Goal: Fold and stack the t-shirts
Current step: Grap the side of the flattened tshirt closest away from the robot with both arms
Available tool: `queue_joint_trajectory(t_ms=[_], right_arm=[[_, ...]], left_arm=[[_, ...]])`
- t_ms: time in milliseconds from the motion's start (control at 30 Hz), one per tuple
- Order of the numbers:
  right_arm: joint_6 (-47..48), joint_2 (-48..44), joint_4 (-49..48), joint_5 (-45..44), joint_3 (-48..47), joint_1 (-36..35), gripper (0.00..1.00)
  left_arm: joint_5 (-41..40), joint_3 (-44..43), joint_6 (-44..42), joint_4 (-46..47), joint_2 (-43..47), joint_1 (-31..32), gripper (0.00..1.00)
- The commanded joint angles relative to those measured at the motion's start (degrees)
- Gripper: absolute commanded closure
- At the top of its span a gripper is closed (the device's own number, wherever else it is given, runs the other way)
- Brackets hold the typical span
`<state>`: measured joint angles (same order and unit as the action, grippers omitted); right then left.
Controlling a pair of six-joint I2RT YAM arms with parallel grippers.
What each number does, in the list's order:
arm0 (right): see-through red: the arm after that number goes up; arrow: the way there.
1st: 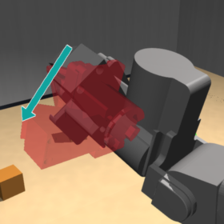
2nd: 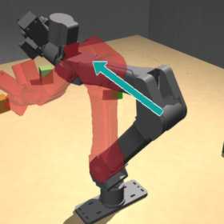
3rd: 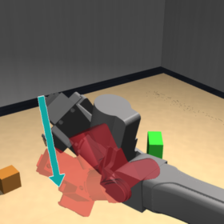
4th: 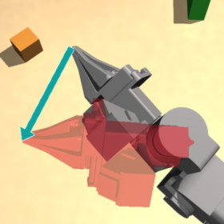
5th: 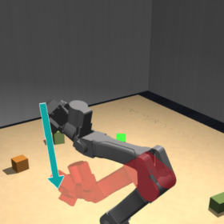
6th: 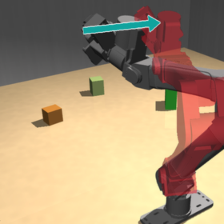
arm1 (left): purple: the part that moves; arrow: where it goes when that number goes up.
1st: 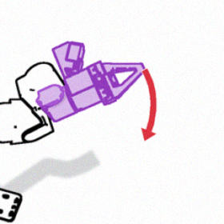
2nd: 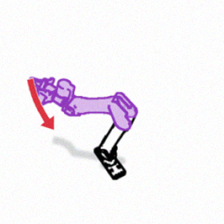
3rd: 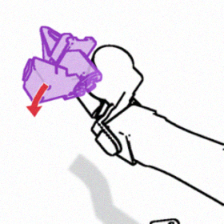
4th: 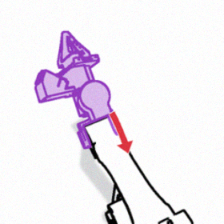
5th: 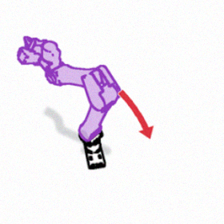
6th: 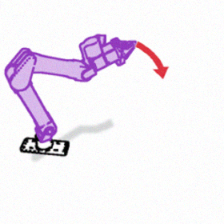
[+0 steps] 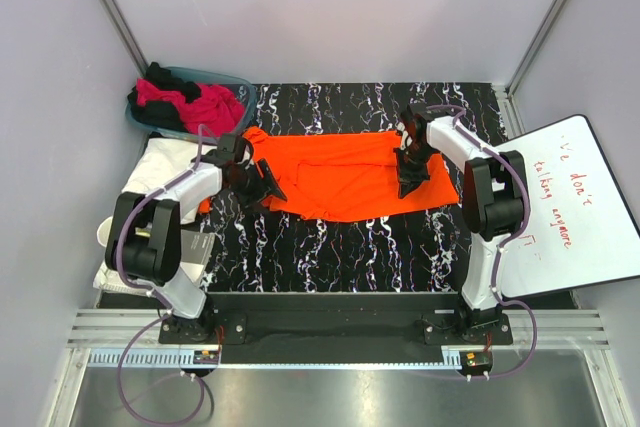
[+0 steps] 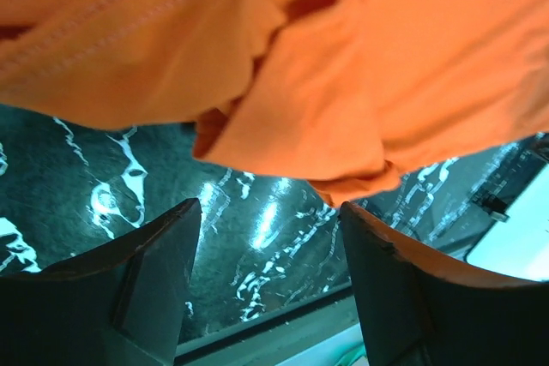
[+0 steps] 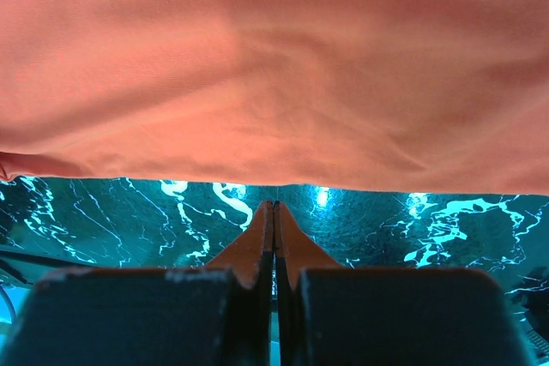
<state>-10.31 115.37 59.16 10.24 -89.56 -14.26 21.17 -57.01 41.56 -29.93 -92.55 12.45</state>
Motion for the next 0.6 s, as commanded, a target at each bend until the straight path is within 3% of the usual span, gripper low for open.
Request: queue_joint_trajectory(t_ms=[0,167,267,300,400,433,567], right_arm=[[0.72,-0.06,-0.71,1.10,-1.14,-0.50,1.00],[0.81,0.03,-0.53,0.75,-1.14,-0.50,1.00],[0.81,0.03,-0.45,0.40,-1.15,-0.50,1.00],[0.90,0.03,-0.44,0.39,-1.14,-0.50,1.00],[0.90,0.12,-0.36,0.22,-1.32,-0.50,1.00],[0.90,0.12,-0.27,0.22,-1.41,-0.50,1.00],[0.81,0.64,-0.01,0.22,-1.93,-0.50,1.00]], left_arm=[[-3.50,-2.48,-2.09,1.72,-2.63,0.12,0.34],[-3.94,-3.72,-2.36,2.86,-6.93,0.12,0.37],[-3.59,-4.68,-2.19,3.91,-8.95,0.38,0.52],[-3.50,-4.95,-2.19,3.92,-9.40,0.56,0.69],[-2.89,-5.65,-2.36,3.83,-9.75,0.91,0.95],[-2.97,-5.57,-2.45,3.83,-9.58,0.91,1.00],[-1.75,-4.95,-2.36,2.60,-6.69,0.91,1.00]])
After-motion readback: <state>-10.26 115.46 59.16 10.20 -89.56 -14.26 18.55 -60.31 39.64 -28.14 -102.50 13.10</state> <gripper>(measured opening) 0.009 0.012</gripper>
